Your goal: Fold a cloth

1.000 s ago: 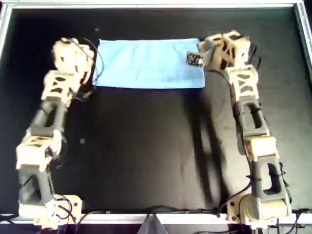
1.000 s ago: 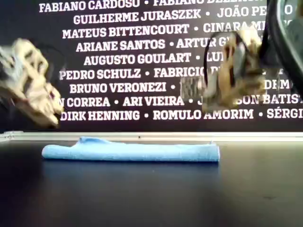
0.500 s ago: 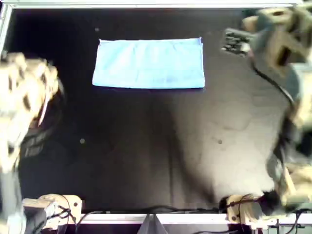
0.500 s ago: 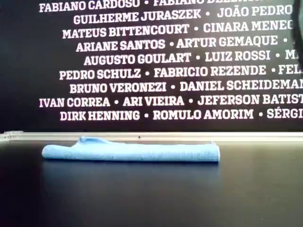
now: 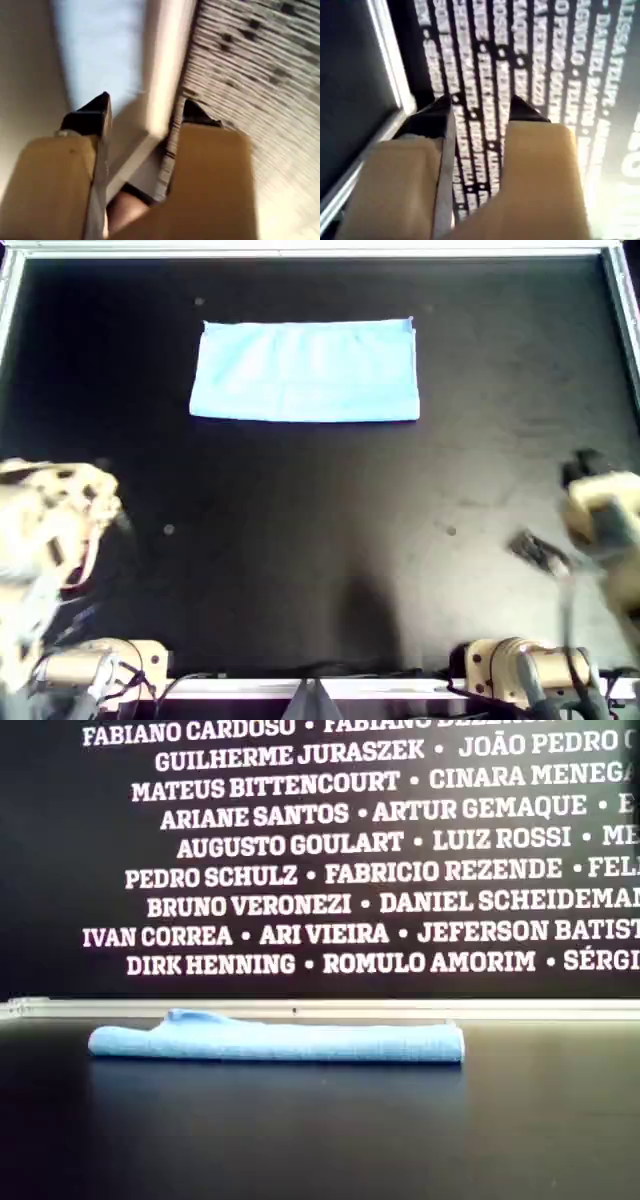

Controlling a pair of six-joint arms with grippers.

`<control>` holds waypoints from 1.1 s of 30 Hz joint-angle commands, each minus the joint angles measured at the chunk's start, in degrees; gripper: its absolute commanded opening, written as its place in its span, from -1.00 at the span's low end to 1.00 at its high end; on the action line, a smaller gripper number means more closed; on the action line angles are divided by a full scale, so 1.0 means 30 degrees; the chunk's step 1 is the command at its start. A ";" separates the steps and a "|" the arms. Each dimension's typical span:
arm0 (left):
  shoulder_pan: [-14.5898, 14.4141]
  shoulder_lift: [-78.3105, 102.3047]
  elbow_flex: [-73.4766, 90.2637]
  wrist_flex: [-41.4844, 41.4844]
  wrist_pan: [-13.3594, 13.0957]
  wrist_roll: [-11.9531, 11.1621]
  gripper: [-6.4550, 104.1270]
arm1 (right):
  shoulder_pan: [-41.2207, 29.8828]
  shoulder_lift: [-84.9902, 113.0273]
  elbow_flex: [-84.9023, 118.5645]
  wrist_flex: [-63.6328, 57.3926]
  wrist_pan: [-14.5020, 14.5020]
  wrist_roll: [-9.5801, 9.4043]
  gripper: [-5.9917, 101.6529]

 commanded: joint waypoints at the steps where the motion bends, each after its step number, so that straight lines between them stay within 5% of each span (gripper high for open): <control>1: 0.0322 0.0762 0.3105 -0.4365 -0.0176 -0.0059 0.04 | -0.0674 0.0205 0.4189 -0.4336 0.0879 -0.0088 -0.03; 5: 0.0322 0.0645 0.6680 -1.0664 -0.0176 -0.0059 0.04 | -0.1846 0.0146 0.8291 -0.8379 0.2314 -0.0088 -0.03; 9: 0.0205 0.0703 0.9668 -1.4092 -0.0176 -0.0059 0.04 | -0.2021 0.0205 1.1895 -1.0254 0.2344 -0.0088 -0.03; 23: 0.0059 0.0322 1.4766 -1.5996 0.0146 -0.0088 0.04 | -0.1699 0.0791 2.1299 -1.8018 0.2285 -0.0059 -0.03; 33: 0.0029 0.0293 1.5557 -1.5996 0.0176 -0.0381 0.05 | -0.0732 0.0264 2.1328 -1.8457 0.2109 -0.0381 -0.02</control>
